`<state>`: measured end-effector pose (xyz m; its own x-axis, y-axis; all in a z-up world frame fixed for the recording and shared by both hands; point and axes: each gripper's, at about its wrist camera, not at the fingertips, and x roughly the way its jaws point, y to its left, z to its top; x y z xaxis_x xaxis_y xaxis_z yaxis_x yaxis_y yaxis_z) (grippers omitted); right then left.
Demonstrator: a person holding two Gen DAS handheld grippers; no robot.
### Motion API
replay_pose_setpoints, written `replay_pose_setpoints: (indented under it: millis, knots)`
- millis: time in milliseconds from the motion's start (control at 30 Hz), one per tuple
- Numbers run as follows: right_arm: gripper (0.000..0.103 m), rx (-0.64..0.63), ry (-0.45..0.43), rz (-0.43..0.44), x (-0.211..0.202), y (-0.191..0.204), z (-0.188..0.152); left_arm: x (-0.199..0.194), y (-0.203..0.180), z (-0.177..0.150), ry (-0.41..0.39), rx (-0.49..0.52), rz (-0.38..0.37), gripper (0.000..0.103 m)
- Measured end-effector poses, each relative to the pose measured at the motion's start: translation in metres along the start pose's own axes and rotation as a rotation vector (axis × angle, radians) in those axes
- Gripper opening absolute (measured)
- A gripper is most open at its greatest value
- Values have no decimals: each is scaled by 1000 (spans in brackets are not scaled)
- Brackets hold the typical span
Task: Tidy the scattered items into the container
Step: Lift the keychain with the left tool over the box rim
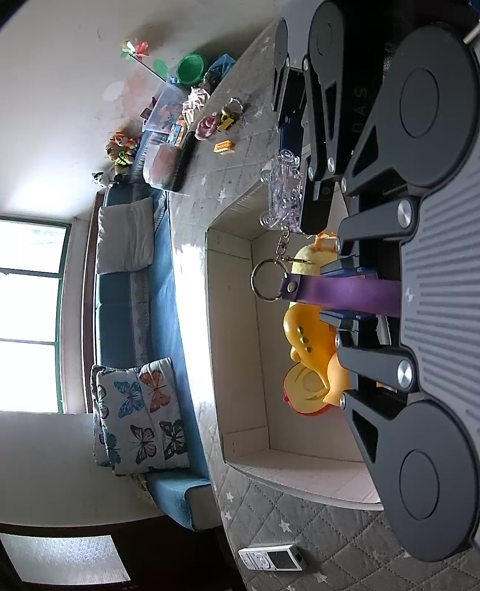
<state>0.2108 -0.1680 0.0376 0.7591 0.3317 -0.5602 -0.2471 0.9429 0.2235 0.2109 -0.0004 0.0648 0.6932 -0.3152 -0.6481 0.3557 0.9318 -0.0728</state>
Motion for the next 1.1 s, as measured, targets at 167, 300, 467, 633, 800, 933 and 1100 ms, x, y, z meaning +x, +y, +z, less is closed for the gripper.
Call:
replay_pose_setpoints:
  millis: [167, 300, 467, 633, 800, 933, 1100]
  knots:
    - [61, -12, 10, -8, 2, 0, 0, 3, 0, 0, 12, 6, -4, 20]
    - [61, -25, 15, -14, 3, 1, 1, 4, 0, 0, 18, 8, -5, 20]
    - [61, -41, 23, -25, 5, 4, 5, 5, 0, 1, 21, 11, -2, 20]
    - [61, -54, 41, -37, 12, 4, 7, 8, 2, 2, 34, 2, -7, 20]
    - [61, -67, 55, -46, 18, 5, 8, 9, 3, 2, 41, -5, -8, 20]
    - [61, -78, 60, -54, 22, 6, 8, 9, 4, 2, 42, -7, -6, 20]
    - [62, -94, 66, -59, 24, 8, 9, 6, 6, 0, 39, -17, -2, 22]
